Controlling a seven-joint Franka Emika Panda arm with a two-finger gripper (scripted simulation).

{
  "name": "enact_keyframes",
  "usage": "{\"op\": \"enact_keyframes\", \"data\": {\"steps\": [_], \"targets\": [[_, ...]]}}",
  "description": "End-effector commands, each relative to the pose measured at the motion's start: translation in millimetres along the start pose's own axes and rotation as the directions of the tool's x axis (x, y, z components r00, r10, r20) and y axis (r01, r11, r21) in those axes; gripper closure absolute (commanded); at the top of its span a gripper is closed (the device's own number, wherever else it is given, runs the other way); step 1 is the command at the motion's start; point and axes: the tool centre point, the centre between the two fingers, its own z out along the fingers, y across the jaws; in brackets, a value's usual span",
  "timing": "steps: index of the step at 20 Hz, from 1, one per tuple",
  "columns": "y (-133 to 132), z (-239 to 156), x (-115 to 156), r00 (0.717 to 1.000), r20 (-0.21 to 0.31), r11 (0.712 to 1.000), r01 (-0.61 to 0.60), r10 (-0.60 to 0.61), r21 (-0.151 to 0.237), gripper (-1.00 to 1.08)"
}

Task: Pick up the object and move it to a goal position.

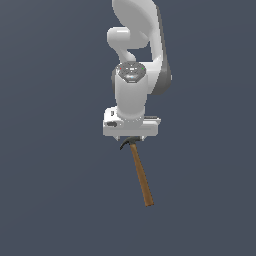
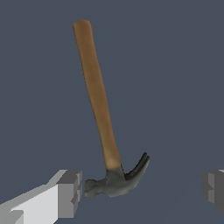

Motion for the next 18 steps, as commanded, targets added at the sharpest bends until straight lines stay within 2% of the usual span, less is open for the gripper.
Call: {"op": "enact_keyframes", "data": {"steps": [1,7,18], "targets": [[-0.8,3.9,2.6,1.000,0.001,1.000,0.003,-0.003,-0.001,-0.92],[-5.1,23.4,16.0,1.000,0.001,1.000,0.021,-0.021,-0.001,-0.92],[-17.2,81.7,46.7,0.998,0.002,0.998,0.066,-0.066,0.000,-0.92]]}}
